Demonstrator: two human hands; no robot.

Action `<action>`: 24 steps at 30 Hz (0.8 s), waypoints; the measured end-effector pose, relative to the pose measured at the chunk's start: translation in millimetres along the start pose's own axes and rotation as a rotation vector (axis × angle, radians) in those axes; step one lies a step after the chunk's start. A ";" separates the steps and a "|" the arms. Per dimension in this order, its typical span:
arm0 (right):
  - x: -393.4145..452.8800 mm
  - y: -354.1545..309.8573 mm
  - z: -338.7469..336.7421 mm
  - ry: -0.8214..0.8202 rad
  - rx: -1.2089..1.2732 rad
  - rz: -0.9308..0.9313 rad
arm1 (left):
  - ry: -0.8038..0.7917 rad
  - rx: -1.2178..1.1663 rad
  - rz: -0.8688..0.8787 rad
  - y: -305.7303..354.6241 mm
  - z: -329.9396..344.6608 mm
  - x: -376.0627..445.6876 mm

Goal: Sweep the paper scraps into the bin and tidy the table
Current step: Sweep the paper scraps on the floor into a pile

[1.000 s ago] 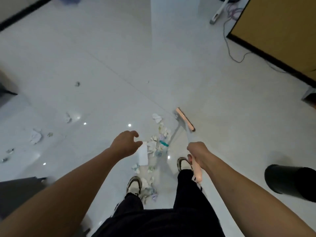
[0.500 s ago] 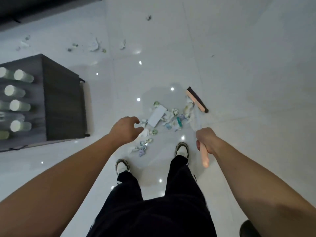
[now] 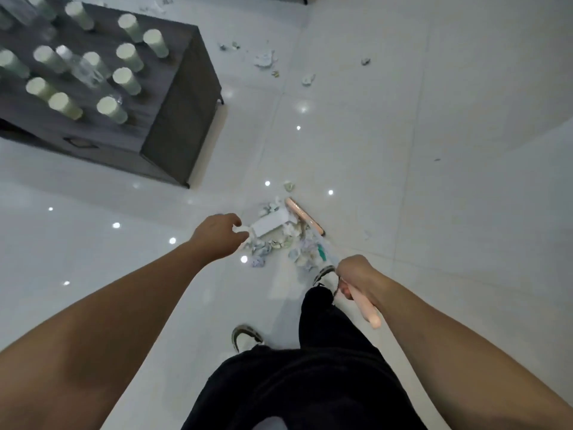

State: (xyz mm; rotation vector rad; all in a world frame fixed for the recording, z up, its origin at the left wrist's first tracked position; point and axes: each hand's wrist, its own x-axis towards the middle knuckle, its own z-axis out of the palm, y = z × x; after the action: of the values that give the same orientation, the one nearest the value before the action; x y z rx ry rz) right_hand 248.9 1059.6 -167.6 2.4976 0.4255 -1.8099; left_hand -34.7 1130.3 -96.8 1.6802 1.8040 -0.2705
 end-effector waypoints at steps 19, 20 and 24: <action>20.3 -146.2 17.2 -0.028 -0.367 -0.365 | 0.123 -0.337 -0.453 -76.7 51.4 -88.9; 29.8 -147.3 14.4 -0.033 -0.436 -0.357 | 0.097 -0.346 -0.465 -66.9 59.3 -85.8; 35.3 -130.2 3.3 -0.100 -0.657 -0.372 | 0.012 -0.375 -0.461 -27.8 85.7 -81.3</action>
State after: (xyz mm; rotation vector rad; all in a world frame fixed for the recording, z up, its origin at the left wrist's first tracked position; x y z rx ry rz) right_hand 225.3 1191.5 -184.0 1.9502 1.3004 -1.5264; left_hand -36.7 1011.9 -123.2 1.0044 2.0838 -0.1050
